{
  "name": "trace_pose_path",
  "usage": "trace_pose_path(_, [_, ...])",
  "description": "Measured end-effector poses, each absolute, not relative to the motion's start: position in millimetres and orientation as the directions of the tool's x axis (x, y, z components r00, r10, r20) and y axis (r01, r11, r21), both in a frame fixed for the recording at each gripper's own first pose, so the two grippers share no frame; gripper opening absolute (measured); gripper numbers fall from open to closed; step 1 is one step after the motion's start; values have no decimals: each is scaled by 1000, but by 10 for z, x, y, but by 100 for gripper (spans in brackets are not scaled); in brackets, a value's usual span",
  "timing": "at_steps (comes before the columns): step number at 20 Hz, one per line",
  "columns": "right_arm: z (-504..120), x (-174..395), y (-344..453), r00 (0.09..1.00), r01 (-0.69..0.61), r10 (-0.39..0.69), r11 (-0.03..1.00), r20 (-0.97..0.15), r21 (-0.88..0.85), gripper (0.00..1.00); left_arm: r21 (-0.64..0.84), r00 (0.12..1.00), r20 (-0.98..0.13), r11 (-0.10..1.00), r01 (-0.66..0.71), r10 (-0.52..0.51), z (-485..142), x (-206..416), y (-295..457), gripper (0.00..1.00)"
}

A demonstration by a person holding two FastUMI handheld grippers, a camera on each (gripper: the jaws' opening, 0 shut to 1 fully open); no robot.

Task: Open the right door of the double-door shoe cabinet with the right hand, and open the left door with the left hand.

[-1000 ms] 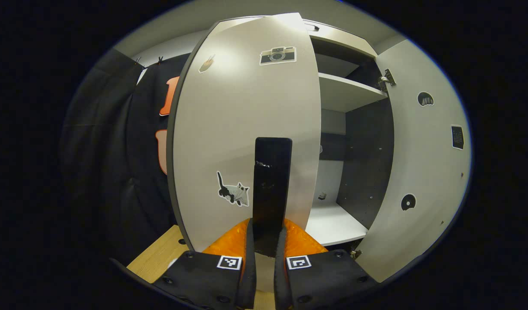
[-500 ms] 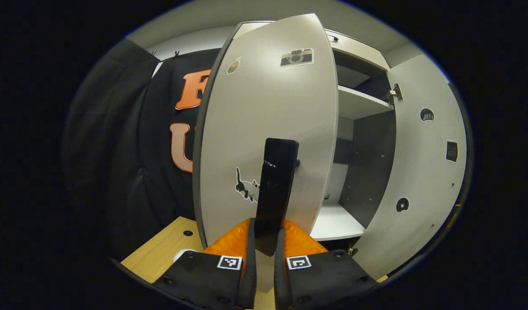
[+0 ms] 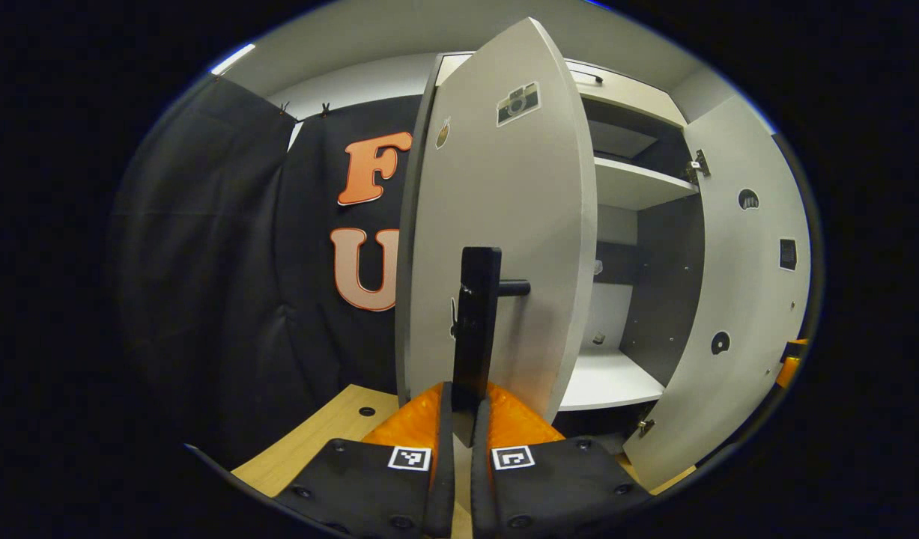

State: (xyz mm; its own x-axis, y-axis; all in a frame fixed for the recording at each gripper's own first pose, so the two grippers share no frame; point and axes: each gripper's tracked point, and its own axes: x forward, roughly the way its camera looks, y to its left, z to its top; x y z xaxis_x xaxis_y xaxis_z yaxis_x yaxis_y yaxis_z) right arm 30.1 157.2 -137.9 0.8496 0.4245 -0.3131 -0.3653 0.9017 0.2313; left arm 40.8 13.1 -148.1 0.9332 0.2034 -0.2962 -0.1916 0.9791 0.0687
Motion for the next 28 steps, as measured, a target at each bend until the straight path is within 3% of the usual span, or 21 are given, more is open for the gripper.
trace_pose_path(7, [-1401, 396, 1779, 830, -399, 460, 884, -314, 243, 77, 161, 891, -271, 930, -330, 363, -1427, 328, 674, 7])
trace_pose_path(8, [-1397, 393, 1826, 826, -407, 468, 881, -314, 242, 82, 133, 898, -279, 939, -316, 341, -1427, 326, 703, 7])
trace_pose_path(11, [-1400, 393, 1949, 820, -428, 483, 874, -308, 230, 77, 132, 903, -294, 949, -285, 312, -1438, 271, 619, 7])
trace_pose_path(19, [-1312, 441, 1918, 842, -408, 452, 891, -294, 200, 77, 258, 905, -165, 903, -344, 392, -1133, 70, 803, 7])
trace_pose_path(23, [-1213, 433, 1844, 859, -402, 434, 901, -273, 166, 77, 219, 948, -69, 932, -289, 310, -918, 158, 540, 48])
trace_pose_path(25, [-1183, 441, 1888, 865, -398, 425, 905, -268, 150, 77, 190, 967, -61, 954, -232, 247, -875, 213, 379, 55])
trace_pose_path(26, [-1173, 454, 1872, 870, -390, 415, 910, -267, 142, 77, 170, 974, -61, 964, -205, 218, -871, 249, 284, 68])
trace_pose_path(28, [-1131, 466, 1796, 881, -374, 396, 918, -258, 132, 79, 141, 984, -62, 978, -157, 167, -863, 286, 106, 78])
